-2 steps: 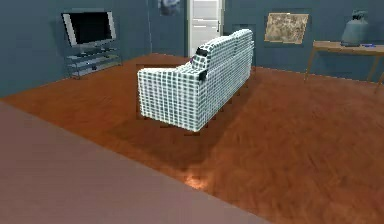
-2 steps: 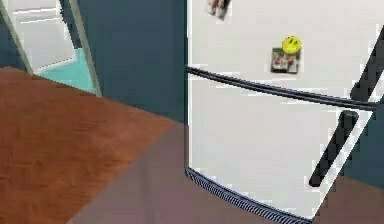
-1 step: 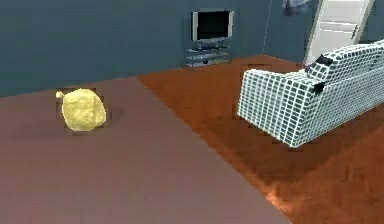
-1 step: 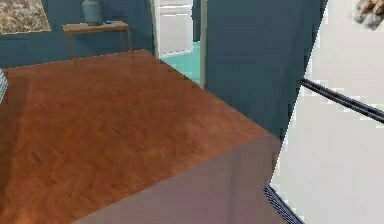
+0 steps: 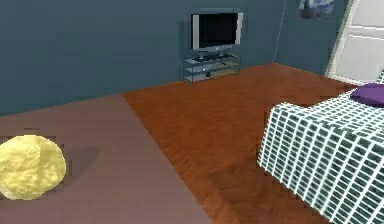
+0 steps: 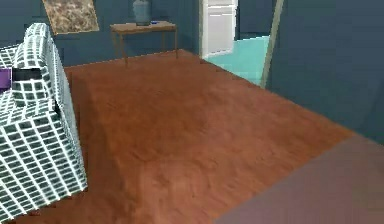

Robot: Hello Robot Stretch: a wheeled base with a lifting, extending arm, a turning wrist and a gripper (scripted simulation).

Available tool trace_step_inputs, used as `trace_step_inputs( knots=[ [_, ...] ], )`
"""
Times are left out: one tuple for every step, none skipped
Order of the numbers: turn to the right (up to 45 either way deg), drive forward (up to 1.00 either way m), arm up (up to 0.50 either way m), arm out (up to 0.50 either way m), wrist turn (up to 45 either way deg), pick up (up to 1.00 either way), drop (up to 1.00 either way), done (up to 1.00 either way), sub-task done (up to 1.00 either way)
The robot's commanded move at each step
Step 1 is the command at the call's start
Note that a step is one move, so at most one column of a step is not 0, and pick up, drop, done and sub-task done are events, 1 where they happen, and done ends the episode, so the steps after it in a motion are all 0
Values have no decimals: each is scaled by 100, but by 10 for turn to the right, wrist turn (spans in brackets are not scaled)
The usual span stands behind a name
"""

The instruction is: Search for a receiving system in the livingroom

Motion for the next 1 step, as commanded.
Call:
trace_step_inputs(
  knots=[
    [-30, 0, 0, 0, 0, 0, 0, 0, 0]
  ],
)
